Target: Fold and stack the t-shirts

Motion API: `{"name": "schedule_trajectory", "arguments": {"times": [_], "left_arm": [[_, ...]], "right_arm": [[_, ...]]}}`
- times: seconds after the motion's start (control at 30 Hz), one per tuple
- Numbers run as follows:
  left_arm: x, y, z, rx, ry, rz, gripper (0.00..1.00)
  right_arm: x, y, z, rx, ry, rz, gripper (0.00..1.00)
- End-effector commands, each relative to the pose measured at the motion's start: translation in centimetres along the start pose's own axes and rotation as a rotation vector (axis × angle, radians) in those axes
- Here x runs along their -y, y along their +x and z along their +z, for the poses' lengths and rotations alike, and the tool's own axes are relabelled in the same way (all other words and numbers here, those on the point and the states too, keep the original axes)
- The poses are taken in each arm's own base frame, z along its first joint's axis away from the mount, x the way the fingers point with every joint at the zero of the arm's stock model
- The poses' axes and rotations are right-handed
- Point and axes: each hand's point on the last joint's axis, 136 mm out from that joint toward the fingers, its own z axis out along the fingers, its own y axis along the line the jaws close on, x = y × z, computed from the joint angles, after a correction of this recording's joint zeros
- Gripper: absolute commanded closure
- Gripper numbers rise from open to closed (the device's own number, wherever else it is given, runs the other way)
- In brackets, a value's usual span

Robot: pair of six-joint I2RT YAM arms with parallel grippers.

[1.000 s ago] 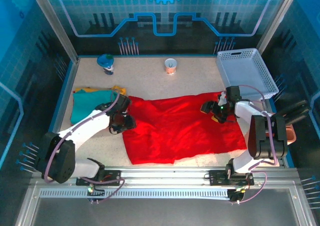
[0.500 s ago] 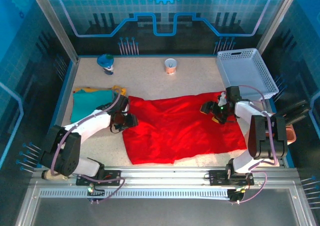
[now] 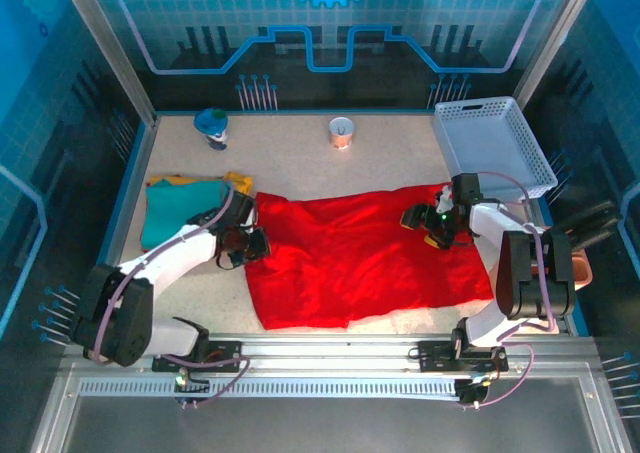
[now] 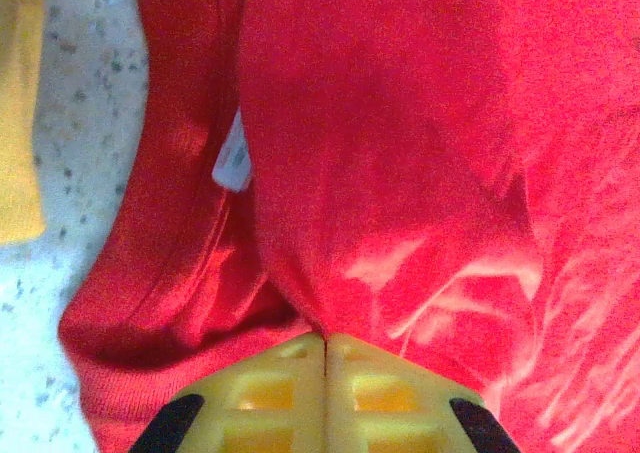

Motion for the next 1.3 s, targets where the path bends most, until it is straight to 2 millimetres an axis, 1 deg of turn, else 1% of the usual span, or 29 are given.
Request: {"name": "schedule_trajectory", "arguments": {"times": [0.0,0.1,0.17,0.27,0.4,0.47,0.5,0.53,0.57,0.6,0.63,0.67,0.7,0.8,0.83,0.93,1.0,1.07,1.1,1.17,1.27], "left_arm": [[-1.2,2.6,-1.0,-0.090,-0.022,-0.076,1.00],[-1.1,3.5,-1.6,-0.108,-0.006,-0.116,1.00],[-0.7,3.9,-1.7,-0.111,0.036,-0.146,1.00],[-0.8,5.1,-1.9,-0.129,0.064,-0.199,1.00],[-2.3,6.4,-2.3,-0.115,0.043,-0.249,1.00],[-2.6,6.8,-2.4,-0.108,0.044,-0.268,1.00],[-2.7,6.8,-2.4,-0.103,0.048,-0.274,0.97],[-2.9,6.8,-2.3,-0.099,0.046,-0.277,0.77],[-3.1,6.7,-2.2,-0.094,0.034,-0.273,0.62],[-3.2,6.5,-2.2,-0.087,0.020,-0.267,0.54],[-3.2,5.9,-2.3,-0.077,0.005,-0.251,0.48],[-2.9,5.0,-2.6,-0.064,-0.005,-0.228,0.47],[-2.5,4.1,-2.9,-0.053,-0.009,-0.208,0.49],[-0.5,-0.6,-4.4,0.023,-0.020,-0.116,0.58],[0.1,-2.5,-5.0,0.056,-0.033,-0.082,0.60],[1.4,-7.5,-5.8,0.114,-0.105,0.010,0.62],[1.8,-10.1,-5.3,0.122,-0.154,0.056,0.62],[2.2,-12.3,-4.2,0.118,-0.174,0.082,0.62],[2.3,-13.0,-3.5,0.109,-0.177,0.086,0.62],[2.6,-14.3,-2.0,0.084,-0.175,0.091,0.61],[2.3,-15.3,0.0,0.053,-0.188,0.086,0.59]], "right_arm": [[0.0,-0.4,-0.3,0.006,0.000,0.000,0.17],[0.1,-0.3,-0.2,0.004,0.002,0.000,0.17],[0.1,-0.3,-0.1,0.007,0.002,0.001,0.17],[0.0,-0.3,0.0,0.001,-0.005,0.004,0.17],[0.3,-0.4,0.0,0.003,0.005,0.000,0.17],[0.2,-0.5,0.2,0.001,0.003,0.001,0.17],[0.2,-0.5,0.3,0.000,0.000,0.002,0.17],[0.1,-0.6,0.3,0.002,-0.002,0.001,0.17],[0.1,-0.8,0.3,0.005,-0.002,0.002,0.17],[-0.1,-0.9,0.3,0.005,-0.003,0.000,0.17],[-0.3,-1.1,0.2,0.010,-0.003,-0.007,0.17],[-0.6,-1.4,0.1,0.014,-0.002,-0.015,0.17],[-0.8,-1.6,-0.2,0.018,0.005,-0.023,0.17],[-1.6,-3.6,-1.6,0.064,0.050,-0.069,0.17],[-1.8,-4.3,-2.2,0.085,0.077,-0.086,0.17],[-2.4,-6.6,-3.8,0.149,0.139,-0.125,0.16],[-3.0,-7.8,-4.1,0.168,0.156,-0.137,0.16],[-3.5,-9.1,-3.7,0.175,0.169,-0.150,0.16],[-3.8,-9.6,-3.5,0.176,0.172,-0.155,0.16],[-3.8,-10.4,-2.3,0.154,0.186,-0.157,0.16],[-3.4,-11.4,-0.4,0.129,0.223,-0.157,0.15]]}}
